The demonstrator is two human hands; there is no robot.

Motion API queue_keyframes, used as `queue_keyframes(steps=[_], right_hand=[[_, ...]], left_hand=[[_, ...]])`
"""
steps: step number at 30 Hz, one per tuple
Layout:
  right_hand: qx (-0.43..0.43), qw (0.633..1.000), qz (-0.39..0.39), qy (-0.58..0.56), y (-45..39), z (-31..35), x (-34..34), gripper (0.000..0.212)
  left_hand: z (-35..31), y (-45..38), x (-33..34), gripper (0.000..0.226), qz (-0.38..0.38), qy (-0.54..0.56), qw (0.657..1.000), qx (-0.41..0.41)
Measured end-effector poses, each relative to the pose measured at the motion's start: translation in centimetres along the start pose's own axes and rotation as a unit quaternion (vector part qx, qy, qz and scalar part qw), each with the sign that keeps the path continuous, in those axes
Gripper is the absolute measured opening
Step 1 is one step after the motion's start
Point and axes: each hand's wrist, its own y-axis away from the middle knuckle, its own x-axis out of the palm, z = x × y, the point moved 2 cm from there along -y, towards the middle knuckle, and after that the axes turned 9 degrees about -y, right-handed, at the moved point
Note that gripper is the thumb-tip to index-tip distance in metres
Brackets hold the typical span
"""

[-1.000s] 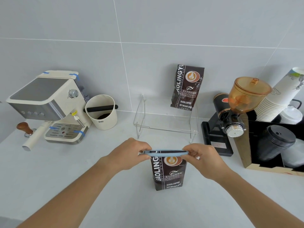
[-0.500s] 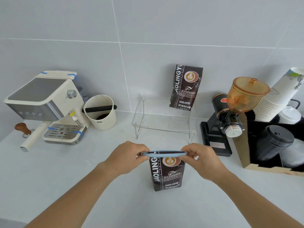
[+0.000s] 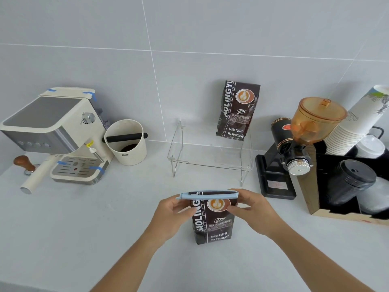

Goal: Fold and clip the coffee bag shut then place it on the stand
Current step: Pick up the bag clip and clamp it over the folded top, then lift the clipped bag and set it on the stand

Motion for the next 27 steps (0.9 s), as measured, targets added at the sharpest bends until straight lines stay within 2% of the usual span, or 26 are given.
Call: queue_keyframes(steps=[9, 14, 22, 27], right_hand=[[0.043, 0.998, 0.044, 0.035, 0.1, -2.6, 1.1, 0.064], [0.068, 0.997, 0.036, -0.007, 0.9, -5.1, 2.1, 0.067], [0.050, 0.999, 0.008, 0.004, 1.3, -5.6, 2.6, 0.068], [0.032, 0.999, 0.004, 0.014, 0.8, -3.7, 2.4, 0.062]], left_hand=[[2.5, -0.6, 1.6, 0.050, 0.040, -0.007, 0.999, -0.019], [4.3, 0.1, 3.0, 0.060, 0.046, -0.029, 0.998, -0.038], [5.1, 0.5, 3.5, 0.055, 0.011, -0.022, 0.999, -0.048], [3.2, 0.3, 2.8, 0.047, -0.008, -0.025, 0.999, -0.033]])
